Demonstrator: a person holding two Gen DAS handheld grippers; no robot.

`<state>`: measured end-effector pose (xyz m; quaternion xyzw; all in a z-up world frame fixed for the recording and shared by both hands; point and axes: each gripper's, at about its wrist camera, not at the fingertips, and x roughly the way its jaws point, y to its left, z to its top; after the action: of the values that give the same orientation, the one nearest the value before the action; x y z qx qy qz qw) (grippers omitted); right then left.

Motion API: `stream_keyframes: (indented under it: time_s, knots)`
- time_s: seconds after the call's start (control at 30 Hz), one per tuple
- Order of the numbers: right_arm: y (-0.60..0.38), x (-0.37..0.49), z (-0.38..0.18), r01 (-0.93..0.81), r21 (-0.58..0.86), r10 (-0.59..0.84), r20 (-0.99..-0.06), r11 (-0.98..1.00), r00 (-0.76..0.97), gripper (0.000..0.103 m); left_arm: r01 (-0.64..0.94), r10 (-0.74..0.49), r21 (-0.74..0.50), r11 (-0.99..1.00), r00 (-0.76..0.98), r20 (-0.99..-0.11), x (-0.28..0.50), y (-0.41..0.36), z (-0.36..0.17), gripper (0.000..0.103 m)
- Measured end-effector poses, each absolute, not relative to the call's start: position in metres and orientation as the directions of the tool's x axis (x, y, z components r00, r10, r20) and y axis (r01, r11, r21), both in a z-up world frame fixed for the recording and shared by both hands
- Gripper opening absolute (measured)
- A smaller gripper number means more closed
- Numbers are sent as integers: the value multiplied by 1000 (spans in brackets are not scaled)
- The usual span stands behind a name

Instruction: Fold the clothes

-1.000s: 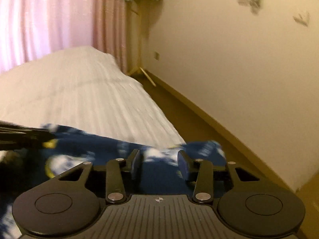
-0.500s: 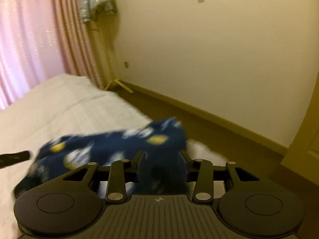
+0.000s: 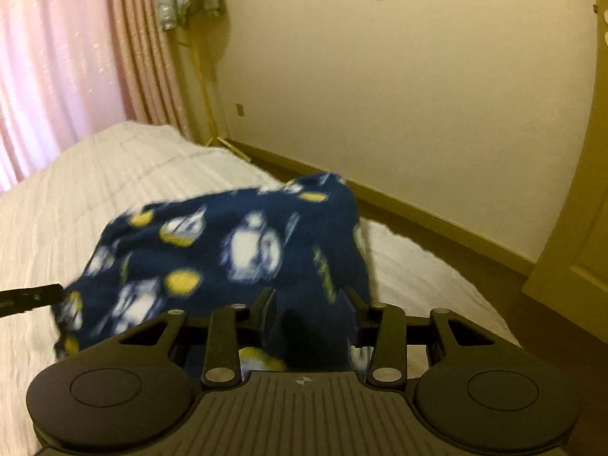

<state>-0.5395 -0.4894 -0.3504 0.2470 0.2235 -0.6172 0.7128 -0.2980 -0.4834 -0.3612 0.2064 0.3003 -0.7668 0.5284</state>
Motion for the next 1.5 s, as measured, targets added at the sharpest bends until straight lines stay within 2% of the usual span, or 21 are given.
stream_keyframes:
  time_s: [0.07,0.13,0.2,0.3,0.5,0.57,0.73,0.9,0.97,1.1,1.3,1.33,1.43,1.5]
  knots:
    - [-486,-530,-372,990,51,-718,-684,131,131,41,945,-647,-235,-229,-328,-689,-301,-485,-380,3]
    - [-486,-525,-385,988,18,-720,-682,152,124,41,945,-643,-255,-203,-325,-693,-301,-487,-386,3]
    - [-486,-521,-381,987,-8,-723,-682,163,113,41,950,-651,-245,-195,-312,-692,-304,-486,-381,3]
    - [-475,-524,-367,990,26,-708,-697,137,116,41,951,-645,-231,-206,-310,-698,-305,-477,-370,3]
    - [-407,-500,-351,995,68,-646,-757,77,102,41,939,-569,-258,-228,-343,-747,-294,-428,-348,5]
    - [-382,-494,-343,995,76,-643,-760,64,99,42,930,-540,-276,-242,-365,-758,-287,-408,-342,13]
    - [-323,-475,-316,994,104,-654,-751,23,94,42,925,-525,-272,-264,-374,-764,-260,-356,-320,17]
    - [-273,-456,-276,990,138,-670,-733,15,112,42,934,-577,-203,-293,-343,-741,-234,-309,-273,28]
    - [-252,-445,-259,993,117,-678,-728,24,102,42,936,-608,-169,-310,-332,-721,-226,-291,-249,41]
    - [-207,-419,-232,997,36,-690,-720,71,75,42,944,-657,-118,-309,-301,-691,-203,-256,-206,45]
    - [-151,-396,-187,992,45,-713,-691,118,116,42,940,-691,-89,-329,-304,-656,-189,-201,-155,59]
    - [-146,-394,-179,992,49,-722,-682,113,116,42,940,-693,-82,-330,-300,-655,-188,-194,-149,65]
    - [-129,-391,-156,993,58,-752,-648,105,118,42,944,-718,-37,-327,-274,-639,-188,-174,-128,69]
    - [-119,-390,-142,992,78,-763,-633,101,128,42,945,-728,-32,-326,-272,-630,-186,-165,-116,77]
